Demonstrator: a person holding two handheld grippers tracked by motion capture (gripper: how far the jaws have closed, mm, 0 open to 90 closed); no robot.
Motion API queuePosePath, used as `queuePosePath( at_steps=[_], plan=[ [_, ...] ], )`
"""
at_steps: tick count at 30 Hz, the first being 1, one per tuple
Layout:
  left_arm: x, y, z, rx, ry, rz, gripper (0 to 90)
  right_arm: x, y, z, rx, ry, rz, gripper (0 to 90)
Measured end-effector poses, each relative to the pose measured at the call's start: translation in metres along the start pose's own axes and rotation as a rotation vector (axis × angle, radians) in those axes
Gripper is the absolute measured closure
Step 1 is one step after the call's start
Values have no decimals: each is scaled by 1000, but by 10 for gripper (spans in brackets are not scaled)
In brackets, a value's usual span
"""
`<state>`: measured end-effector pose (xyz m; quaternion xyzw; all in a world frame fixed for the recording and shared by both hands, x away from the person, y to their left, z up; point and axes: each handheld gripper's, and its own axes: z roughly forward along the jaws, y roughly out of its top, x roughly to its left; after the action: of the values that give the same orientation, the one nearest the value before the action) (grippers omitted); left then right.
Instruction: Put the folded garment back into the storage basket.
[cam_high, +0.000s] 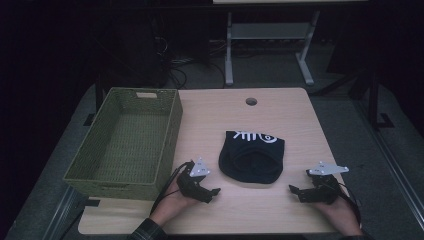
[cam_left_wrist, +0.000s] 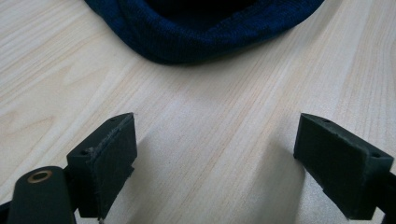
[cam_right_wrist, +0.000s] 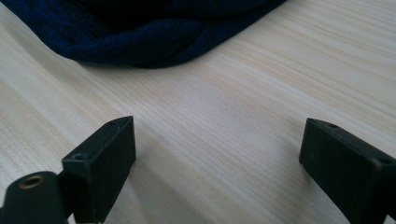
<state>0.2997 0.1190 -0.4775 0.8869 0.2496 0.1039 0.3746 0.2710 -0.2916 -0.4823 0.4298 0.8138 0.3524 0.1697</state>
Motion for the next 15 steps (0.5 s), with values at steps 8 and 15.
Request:
queuePosePath(
  at_steps=[8,15],
  plan=[
    [0,0,0,1,0,0,122,3,3,-5,7,39,-18,288],
    [0,0,0,0,0,0,121,-2,15,-13,-24,60,3,549]
  ],
)
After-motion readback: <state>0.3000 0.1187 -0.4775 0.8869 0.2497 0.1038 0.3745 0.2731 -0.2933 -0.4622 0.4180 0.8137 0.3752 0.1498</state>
